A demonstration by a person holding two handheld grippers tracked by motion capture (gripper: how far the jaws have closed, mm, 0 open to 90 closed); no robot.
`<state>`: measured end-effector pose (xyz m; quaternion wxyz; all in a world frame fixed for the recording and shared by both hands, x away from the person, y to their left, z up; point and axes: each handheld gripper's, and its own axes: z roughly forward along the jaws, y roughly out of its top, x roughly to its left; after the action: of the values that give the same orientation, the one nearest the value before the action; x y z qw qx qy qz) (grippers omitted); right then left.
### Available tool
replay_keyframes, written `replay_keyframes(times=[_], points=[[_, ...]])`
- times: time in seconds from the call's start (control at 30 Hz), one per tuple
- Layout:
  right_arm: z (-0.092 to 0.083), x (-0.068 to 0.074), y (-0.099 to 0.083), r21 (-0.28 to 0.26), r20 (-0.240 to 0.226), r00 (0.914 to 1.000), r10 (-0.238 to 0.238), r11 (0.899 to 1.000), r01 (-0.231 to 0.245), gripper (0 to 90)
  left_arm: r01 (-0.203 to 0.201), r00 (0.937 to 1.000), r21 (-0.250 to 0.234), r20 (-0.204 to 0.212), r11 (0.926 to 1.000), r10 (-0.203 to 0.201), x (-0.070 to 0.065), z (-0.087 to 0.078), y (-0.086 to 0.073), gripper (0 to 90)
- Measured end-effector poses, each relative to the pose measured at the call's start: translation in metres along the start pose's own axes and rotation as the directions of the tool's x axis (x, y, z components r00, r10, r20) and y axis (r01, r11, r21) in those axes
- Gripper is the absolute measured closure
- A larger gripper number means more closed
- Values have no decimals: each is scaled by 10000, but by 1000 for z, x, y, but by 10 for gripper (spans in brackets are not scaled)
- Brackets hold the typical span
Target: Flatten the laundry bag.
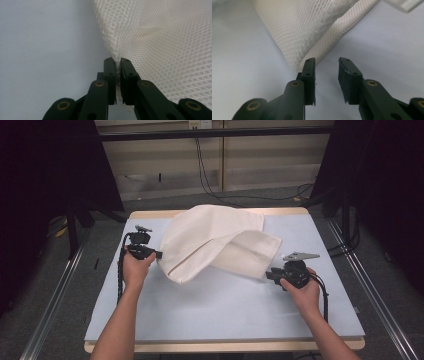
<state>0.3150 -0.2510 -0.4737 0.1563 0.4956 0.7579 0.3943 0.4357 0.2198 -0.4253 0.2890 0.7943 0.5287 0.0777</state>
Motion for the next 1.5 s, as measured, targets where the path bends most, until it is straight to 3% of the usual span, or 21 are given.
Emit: replay_keyframes(times=[0.47, 0.6, 1.07, 1.13, 1.3, 1.33, 1.4, 1.5], points=[[-3, 4, -1, -198, -521, 9986, -107, 9998, 97, 673, 236, 9997, 17, -112, 9997, -235, 5, 1, 0, 843], [-5, 5, -1, -254, -535, 9984, -170, 9996, 156, 673, 474, 9988, 22, -148, 9989, -473, 8, 2, 0, 843], [-4, 7, -4, -294, -469, 9985, -288, 9992, 275, 641, 664, 9973, 18, -302, 9978, -663, 17, -4, -4, 834], [-4, 7, -4, -254, -432, 9987, -271, 9993, 260, 632, 580, 9978, 73, -328, 9983, -578, 18, -6, -4, 814], [-2, 9, -4, -202, -478, 9984, -300, 9994, 290, 622, 537, 9979, -102, -344, 9985, -541, 15, -9, -6, 664], [-1, 10, -4, -200, -476, 9984, -289, 9994, 279, 620, 337, 9984, -122, -444, 9994, -342, 15, -10, -8, 631], [-1, 10, -4, -185, -493, 9982, -346, 9993, 337, 619, 395, 9984, -216, -391, 9990, -403, 14, -10, -10, 604], [1, 15, -4, -51, -511, 9980, -375, 9993, 373, 620, 338, 9992, 67, -194, 9994, -336, 14, -10, -20, 587]])
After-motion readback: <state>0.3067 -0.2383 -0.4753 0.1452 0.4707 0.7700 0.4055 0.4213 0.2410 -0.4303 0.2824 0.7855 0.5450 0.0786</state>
